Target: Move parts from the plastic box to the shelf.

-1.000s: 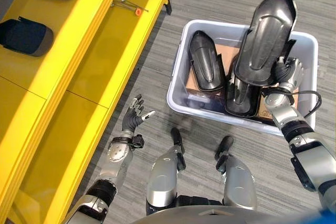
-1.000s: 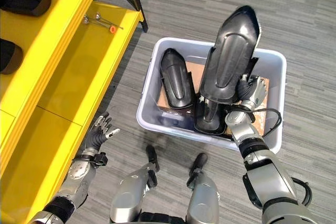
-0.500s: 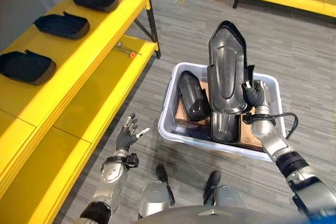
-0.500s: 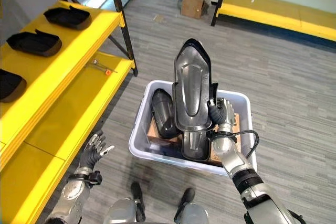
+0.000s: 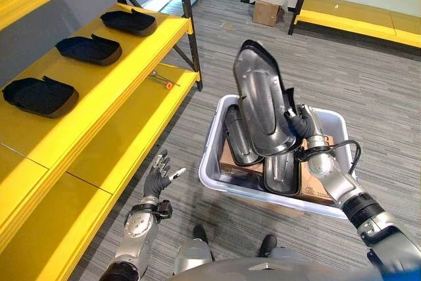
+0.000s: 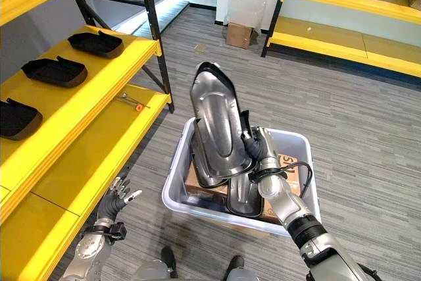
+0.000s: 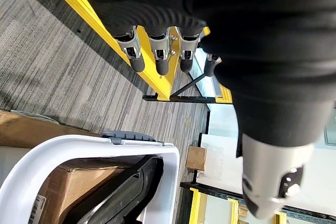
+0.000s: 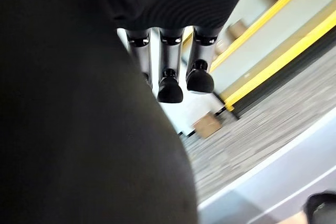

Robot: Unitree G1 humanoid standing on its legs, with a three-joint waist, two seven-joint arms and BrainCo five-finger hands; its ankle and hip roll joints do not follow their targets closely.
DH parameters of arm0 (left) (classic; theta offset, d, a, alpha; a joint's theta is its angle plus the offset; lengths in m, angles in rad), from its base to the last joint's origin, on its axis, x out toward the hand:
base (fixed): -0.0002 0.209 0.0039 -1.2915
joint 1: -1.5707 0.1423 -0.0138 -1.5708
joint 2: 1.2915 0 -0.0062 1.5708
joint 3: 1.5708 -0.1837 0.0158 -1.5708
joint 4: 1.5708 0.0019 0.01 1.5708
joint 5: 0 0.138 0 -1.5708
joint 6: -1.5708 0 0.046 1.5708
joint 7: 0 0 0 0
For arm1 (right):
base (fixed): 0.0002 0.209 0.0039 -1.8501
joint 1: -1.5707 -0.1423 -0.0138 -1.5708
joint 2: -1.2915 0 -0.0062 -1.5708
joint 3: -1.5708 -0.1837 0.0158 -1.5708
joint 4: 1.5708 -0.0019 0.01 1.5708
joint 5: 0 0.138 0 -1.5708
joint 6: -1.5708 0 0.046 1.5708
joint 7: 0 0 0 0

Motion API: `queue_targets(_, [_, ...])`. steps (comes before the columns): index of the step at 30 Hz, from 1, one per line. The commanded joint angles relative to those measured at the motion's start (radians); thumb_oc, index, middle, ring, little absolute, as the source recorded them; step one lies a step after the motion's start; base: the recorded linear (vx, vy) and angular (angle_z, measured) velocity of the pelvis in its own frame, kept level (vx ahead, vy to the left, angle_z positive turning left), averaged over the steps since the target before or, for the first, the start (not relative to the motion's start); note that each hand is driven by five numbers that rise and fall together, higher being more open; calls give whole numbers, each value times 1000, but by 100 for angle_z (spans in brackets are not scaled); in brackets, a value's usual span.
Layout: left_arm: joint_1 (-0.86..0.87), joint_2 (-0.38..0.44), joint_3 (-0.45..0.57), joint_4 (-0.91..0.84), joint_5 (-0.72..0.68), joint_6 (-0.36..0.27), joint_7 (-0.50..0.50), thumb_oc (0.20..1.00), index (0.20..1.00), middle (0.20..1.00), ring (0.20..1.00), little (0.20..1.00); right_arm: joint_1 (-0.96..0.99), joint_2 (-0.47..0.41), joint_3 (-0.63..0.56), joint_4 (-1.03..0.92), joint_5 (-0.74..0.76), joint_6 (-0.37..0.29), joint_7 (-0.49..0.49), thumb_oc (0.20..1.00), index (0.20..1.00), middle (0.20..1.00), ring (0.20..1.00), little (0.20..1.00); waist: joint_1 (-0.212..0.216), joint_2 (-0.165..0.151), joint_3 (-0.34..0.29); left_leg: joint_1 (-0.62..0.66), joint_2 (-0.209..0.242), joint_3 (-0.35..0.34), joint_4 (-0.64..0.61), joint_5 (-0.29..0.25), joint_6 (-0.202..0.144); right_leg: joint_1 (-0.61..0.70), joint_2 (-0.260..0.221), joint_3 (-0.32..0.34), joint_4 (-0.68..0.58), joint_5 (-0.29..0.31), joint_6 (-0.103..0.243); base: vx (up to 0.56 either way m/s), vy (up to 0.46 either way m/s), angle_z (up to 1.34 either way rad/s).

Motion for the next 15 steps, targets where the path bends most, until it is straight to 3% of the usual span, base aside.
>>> queue_targets(1, [-28,1,-7,-18,49,-39,-18,1000,1000,1000,1000,1000,-96,12,-5,-77,44,-65,23,200,200,200,200,200,26,-13,-11,17,6,-36,-4,-31,-11,11,-68,33,86,-40,89,-15,112,0])
queue_targets(7, [-35,11,-7,-20,68,-53,-14,1000,1000,1000,1000,1000,-78,29,6,-116,73,-72,62,200,200,200,200,200,26,-9,-18,19,-18,-36,-9,-40,7,0,-79,26,104,-32,105,-22,121,1])
queue_targets(10, [-35,14,4,-28,67,-50,-3,1000,1000,1000,1000,1000,-76,47,20,-135,69,-64,78,200,200,200,200,200,34,-3,-21,29,-29,-16,-21,-39,12,-7,-82,-8,122,-29,111,-39,106,-1])
queue_targets(13, [-33,21,13,-47,68,-42,48,1000,1000,1000,1000,1000,-101,70,53,-160,79,-45,104,200,200,200,200,200,49,1,-20,34,-32,21,-29,-42,12,-17,-69,-70,133,-35,105,-52,60,-23])
queue_targets(15, [-38,25,12,-48,61,-35,63,1000,1000,1000,1000,1000,-104,71,62,-169,86,-40,105,200,200,200,200,200,44,-2,-17,31,-40,17,-30,-48,14,-17,-42,-52,124,-43,93,-16,-11,-28])
